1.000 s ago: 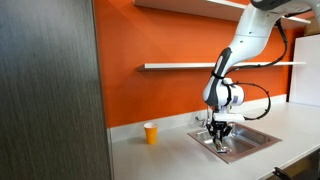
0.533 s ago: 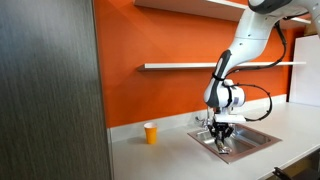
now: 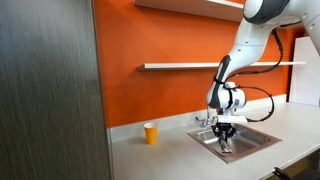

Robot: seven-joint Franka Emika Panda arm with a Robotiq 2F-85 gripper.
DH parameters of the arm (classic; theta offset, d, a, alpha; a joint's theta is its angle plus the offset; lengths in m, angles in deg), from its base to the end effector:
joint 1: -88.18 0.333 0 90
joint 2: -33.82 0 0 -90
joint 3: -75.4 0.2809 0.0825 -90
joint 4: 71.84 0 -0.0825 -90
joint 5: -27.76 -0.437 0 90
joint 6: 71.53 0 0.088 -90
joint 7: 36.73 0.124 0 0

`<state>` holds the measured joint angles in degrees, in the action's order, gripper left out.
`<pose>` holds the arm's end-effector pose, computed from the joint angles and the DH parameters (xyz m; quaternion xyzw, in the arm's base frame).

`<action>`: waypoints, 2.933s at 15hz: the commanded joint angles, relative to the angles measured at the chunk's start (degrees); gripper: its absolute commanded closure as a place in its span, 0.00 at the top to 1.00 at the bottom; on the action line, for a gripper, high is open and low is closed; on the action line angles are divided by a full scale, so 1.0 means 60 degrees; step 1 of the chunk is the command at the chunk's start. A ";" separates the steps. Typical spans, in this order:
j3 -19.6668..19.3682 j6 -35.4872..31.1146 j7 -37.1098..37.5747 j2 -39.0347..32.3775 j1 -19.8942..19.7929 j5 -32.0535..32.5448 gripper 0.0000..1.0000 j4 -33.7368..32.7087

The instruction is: Put the snack bar in the sink

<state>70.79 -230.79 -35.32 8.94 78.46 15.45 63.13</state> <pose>0.4881 -0.1392 0.0472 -0.9725 0.2321 0.0005 0.0209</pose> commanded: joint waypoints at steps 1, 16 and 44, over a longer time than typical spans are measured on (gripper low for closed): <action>0.0205 0.0453 -0.0315 -0.0528 -0.0516 -0.0148 0.10 -0.0824; 0.0645 0.2351 -0.1139 -0.2917 -0.1498 -0.0231 0.10 -0.3747; 0.0374 0.3001 -0.0838 -0.4780 -0.1549 -0.0120 1.00 -0.5845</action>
<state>72.98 -214.24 -40.29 -20.70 69.48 14.91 28.09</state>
